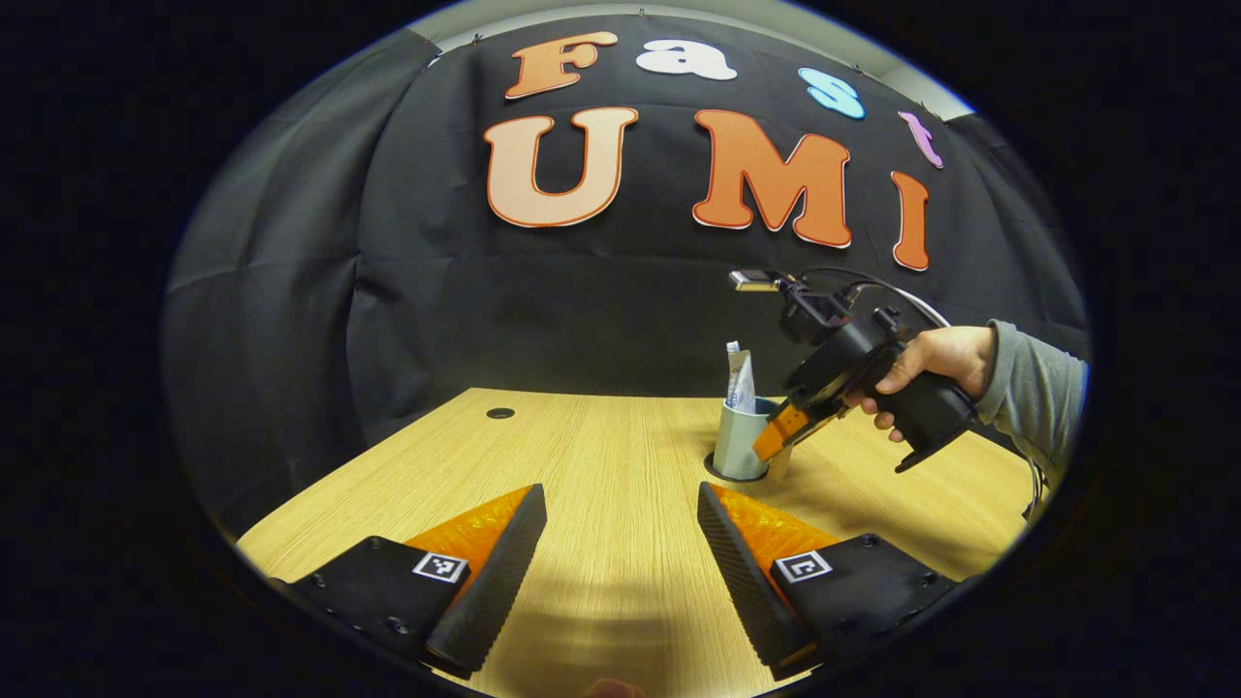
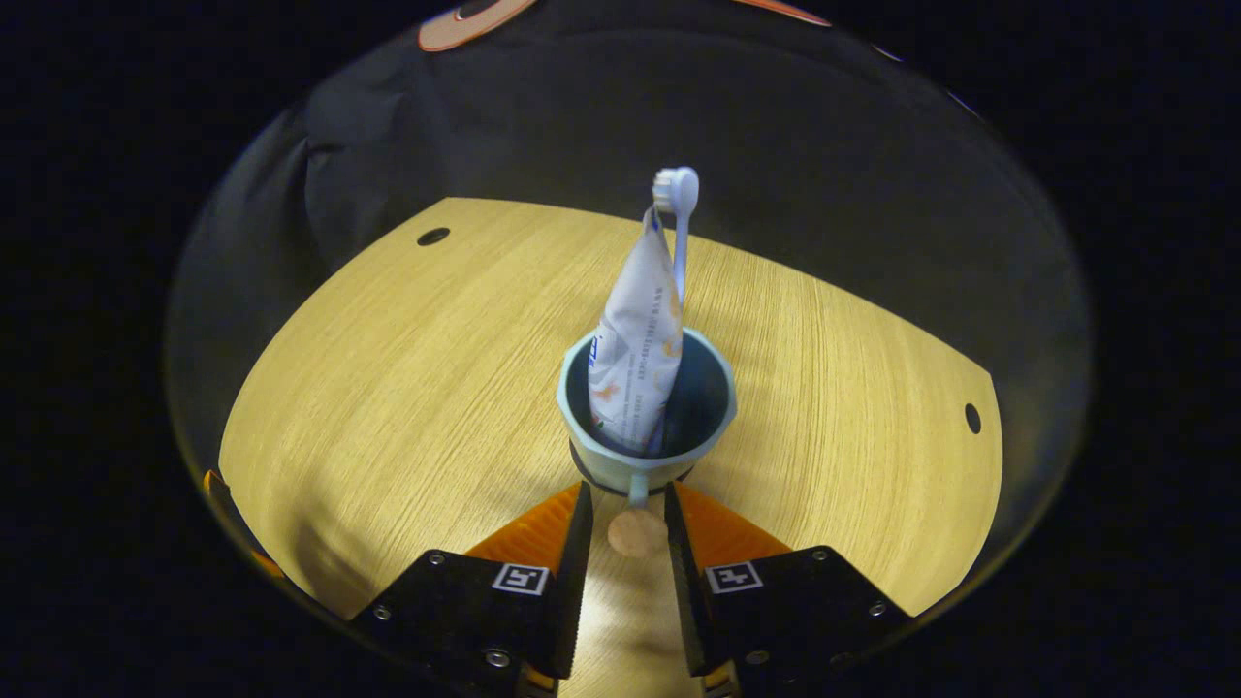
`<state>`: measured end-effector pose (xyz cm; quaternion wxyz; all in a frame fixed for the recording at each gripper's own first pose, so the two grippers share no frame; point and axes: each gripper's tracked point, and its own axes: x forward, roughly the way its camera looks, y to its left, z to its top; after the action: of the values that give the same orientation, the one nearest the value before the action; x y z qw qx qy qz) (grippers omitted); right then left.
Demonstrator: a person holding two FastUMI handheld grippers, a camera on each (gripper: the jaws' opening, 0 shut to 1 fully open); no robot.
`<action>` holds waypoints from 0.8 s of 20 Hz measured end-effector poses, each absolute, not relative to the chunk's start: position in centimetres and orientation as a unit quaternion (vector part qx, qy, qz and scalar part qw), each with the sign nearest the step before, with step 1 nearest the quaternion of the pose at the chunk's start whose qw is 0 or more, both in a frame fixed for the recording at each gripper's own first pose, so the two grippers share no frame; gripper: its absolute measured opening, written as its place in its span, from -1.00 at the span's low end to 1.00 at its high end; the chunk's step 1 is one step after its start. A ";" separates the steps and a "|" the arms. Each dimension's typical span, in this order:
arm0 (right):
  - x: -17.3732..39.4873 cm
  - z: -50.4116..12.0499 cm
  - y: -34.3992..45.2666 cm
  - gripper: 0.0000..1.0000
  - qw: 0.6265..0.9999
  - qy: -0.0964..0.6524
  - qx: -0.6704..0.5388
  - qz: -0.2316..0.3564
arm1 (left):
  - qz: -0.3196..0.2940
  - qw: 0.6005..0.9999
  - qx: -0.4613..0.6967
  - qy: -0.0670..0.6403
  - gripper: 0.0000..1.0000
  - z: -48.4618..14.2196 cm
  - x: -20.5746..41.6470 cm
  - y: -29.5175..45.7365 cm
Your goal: Put the toothbrush and toothpaste on the desktop into the cup, then pick up the cup and place it on the coaster on the desktop.
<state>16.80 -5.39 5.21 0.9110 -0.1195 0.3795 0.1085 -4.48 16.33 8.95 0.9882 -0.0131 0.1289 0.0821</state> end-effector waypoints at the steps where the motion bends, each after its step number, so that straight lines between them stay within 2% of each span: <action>1: 16.3 5.9 -5.4 -0.08 0.916 0.366 -0.119 0.112 | 0.083 0.988 -0.011 0.126 0.98 9.4 -4.6 16.2; 5: 13.3 9.5 -5.6 0.11 0.938 0.305 -0.104 0.130 | 0.085 0.991 -0.008 0.106 0.99 11.8 -5.0 16.0; 8: 10.8 12.2 -6.8 0.36 0.956 0.248 -0.089 0.131 | 0.087 0.992 -0.004 0.090 0.98 13.5 -4.6 15.8; 9: 10.1 13.0 -7.4 0.32 0.961 0.229 -0.087 0.127 | 0.087 0.993 -0.003 0.086 0.98 14.0 -4.4 15.6; 10: 9.3 13.6 -8.1 0.49 0.966 0.210 -0.086 0.122 | 0.086 0.993 -0.003 0.082 0.98 14.5 -4.4 15.3; 16: 4.8 15.8 -12.2 0.60 0.984 0.125 -0.082 0.092 | 0.066 0.996 0.008 0.056 0.98 16.6 -3.7 11.8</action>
<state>4.83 -12.22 15.79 0.9845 -0.0823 0.1249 0.0918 -3.73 11.79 16.58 0.9962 0.0081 0.0556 0.0659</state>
